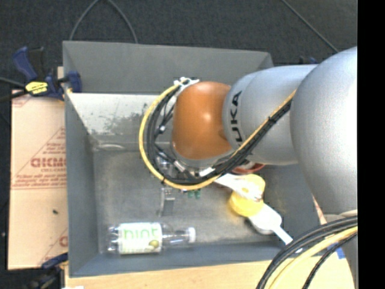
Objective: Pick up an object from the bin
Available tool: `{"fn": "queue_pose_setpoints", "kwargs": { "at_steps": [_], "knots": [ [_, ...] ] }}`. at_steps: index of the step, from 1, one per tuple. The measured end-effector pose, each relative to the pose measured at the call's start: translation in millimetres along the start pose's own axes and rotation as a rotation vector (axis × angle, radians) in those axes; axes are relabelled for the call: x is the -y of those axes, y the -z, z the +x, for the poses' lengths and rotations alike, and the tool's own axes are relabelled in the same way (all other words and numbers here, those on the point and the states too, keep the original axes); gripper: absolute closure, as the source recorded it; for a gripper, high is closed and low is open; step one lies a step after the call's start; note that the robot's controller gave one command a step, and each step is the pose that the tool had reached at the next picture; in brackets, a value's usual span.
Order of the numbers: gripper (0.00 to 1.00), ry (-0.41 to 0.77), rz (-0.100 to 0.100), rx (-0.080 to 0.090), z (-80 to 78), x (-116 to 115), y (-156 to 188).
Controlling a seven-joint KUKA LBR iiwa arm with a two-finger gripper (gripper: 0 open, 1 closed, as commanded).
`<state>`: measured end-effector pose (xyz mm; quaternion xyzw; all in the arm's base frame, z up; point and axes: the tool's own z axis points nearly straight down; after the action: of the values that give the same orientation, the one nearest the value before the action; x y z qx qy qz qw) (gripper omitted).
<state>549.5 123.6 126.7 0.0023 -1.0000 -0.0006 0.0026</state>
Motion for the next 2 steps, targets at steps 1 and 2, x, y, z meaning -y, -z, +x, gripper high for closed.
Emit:
{"fn": "queue_pose_setpoints", "kwargs": {
  "at_steps": [1,2],
  "knots": [
    [0.00,-0.005,-0.001,0.008,-2.2,0,4],
    [0.00,0.321,-0.004,0.025,33.9,-22,-29]
  ]
}}
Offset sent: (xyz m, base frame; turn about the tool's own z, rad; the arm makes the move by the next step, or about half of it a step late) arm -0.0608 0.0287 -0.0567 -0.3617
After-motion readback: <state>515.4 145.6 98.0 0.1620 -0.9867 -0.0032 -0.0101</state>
